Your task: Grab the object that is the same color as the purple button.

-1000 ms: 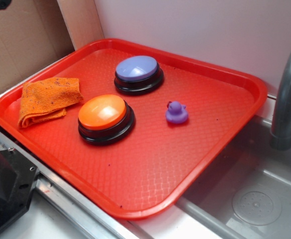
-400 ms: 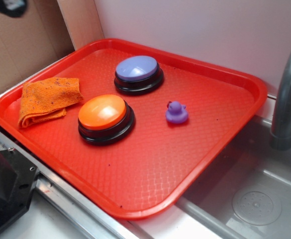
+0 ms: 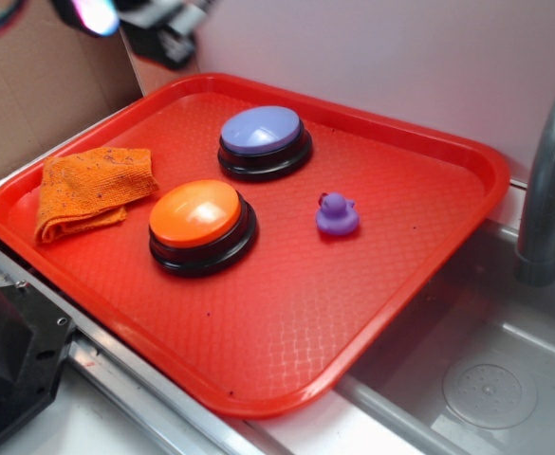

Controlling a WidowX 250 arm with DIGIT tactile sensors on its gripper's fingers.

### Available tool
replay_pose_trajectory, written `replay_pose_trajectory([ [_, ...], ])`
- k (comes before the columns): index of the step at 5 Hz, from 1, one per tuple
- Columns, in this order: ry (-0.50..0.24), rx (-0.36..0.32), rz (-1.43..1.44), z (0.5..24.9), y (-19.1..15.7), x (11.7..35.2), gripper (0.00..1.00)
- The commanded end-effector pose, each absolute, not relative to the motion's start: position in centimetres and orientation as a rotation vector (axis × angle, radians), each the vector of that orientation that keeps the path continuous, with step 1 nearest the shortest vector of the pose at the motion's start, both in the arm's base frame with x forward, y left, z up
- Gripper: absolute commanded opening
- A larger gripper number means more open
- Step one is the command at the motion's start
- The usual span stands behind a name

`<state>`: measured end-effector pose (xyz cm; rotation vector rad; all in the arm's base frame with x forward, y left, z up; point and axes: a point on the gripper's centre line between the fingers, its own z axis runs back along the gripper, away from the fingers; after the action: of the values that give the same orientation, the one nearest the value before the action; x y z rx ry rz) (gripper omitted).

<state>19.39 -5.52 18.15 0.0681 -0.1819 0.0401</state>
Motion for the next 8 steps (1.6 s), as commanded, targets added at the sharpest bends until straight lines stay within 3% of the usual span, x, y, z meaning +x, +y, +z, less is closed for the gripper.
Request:
replay_pose_trajectory([
  [1,-0.211,0.039,0.007,13.8,-8.4,25.4,1.0],
  [3,-0.163,-0.031,-0.109,8.4,-10.0,28.9,1.0],
  [6,-0.039,-0.04,-0.203,3.4,-10.5,28.7,1.0],
  [7,-0.036,-0.043,-0.195,3.2,-10.6,28.6,1.0],
  [8,-0.053,-0.046,-0.17,3.1,-10.6,28.6,0.0],
])
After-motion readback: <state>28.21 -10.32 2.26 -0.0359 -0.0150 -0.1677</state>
